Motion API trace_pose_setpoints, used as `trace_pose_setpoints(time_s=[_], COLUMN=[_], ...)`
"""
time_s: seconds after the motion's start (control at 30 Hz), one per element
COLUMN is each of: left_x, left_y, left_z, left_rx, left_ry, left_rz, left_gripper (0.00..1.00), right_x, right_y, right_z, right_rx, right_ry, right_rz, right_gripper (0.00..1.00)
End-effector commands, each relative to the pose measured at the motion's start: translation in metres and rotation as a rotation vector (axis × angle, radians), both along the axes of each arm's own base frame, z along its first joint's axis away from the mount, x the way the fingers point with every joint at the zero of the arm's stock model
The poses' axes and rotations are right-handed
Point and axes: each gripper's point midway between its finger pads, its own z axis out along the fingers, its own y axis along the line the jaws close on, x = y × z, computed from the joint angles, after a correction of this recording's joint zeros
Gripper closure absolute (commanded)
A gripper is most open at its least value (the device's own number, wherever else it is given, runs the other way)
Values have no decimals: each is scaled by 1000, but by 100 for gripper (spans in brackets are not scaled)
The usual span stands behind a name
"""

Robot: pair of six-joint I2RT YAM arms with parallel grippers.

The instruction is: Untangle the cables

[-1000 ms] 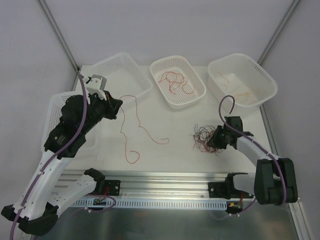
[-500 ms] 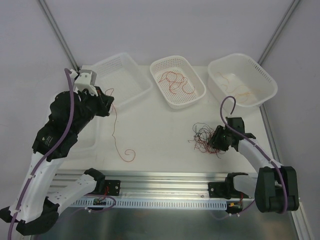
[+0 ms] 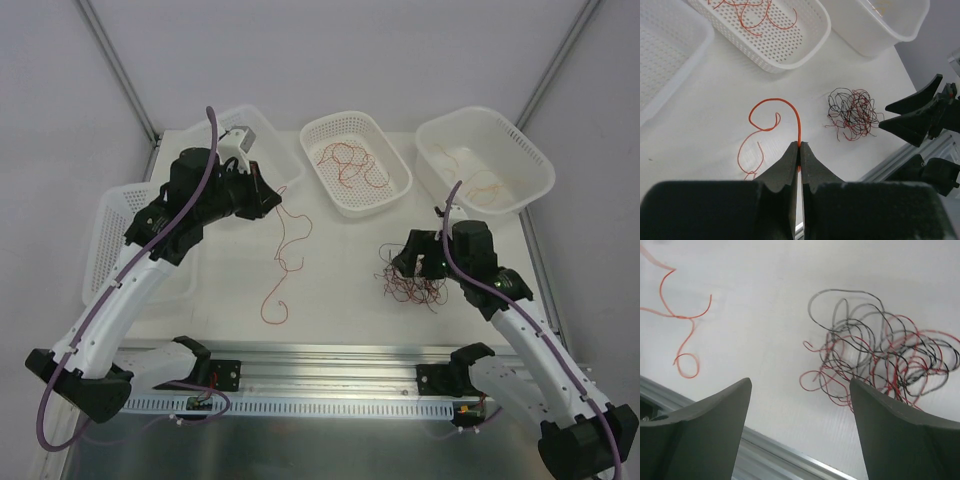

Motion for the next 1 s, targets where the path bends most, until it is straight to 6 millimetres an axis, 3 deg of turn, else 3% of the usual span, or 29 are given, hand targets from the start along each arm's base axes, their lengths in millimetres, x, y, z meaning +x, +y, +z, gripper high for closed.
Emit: trace_pose_setpoints(time_s=[0.0, 0.17, 0.33, 0.37, 0.53, 0.7, 0.87, 0.97], left_x=[0, 0, -3, -3, -6, -11, -14, -16], left_y=[-22, -46, -58, -59, -67, -73, -74, -77], left_z=[25, 3, -17, -18, -28, -27, -27, -26], left_rx=[-96, -85, -65, -67, -70, -77, -82, -87], left_ry=[-35, 29, 71, 77, 108, 105, 105, 106], left_rz=[-47, -88, -95, -91, -92, -108, -108, -119], left_gripper=[100, 100, 100, 100, 100, 100, 100, 100], right_x=[-5, -16, -19, -28, -27, -14, -19, -10], right_y=[30, 77, 122, 134, 172, 191, 215, 219], right_z=[47, 77, 85, 89, 93, 100, 114, 119], right_rx=[69, 175, 196, 208, 201, 203, 188, 162], right_ry=[-171, -296, -371, -380, -445, -486, -545, -577], right_rz=[168, 364, 530, 576, 595, 551, 585, 546], right_gripper=[16, 1, 3, 3, 3, 3, 3, 3])
